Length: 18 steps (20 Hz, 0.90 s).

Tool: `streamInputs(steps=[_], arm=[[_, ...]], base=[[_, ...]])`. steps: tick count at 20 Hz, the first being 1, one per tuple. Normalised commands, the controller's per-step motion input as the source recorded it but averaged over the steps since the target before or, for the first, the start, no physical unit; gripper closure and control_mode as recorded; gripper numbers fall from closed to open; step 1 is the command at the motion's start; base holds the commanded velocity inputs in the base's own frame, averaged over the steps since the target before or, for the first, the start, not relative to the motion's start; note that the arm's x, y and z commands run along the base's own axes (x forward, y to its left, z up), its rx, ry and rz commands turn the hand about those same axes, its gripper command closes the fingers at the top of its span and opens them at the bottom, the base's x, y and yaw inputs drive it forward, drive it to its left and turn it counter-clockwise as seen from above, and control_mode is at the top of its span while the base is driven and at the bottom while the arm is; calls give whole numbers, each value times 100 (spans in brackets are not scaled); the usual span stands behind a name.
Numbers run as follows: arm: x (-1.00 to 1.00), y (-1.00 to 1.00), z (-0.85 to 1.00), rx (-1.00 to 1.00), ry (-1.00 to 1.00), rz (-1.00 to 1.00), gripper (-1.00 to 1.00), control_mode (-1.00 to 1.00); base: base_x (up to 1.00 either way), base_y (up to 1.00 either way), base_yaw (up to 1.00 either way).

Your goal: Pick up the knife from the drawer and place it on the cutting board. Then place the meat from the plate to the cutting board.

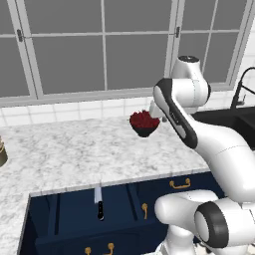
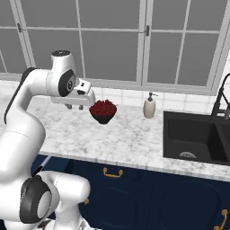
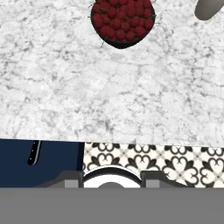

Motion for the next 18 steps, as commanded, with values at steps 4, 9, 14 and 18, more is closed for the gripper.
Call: streamInputs(steps=[4,9,14,18], arm=[[0,0,0,0,0,0,-100,100],[0,0,0,0,0,0,-100,100],[0,0,0,0,0,0,-100,100],[0,0,0,0,0,0,-100,100]], base=[[0,0,0],[-1,0,0],[-35,-2,2],[-51,-1,27]])
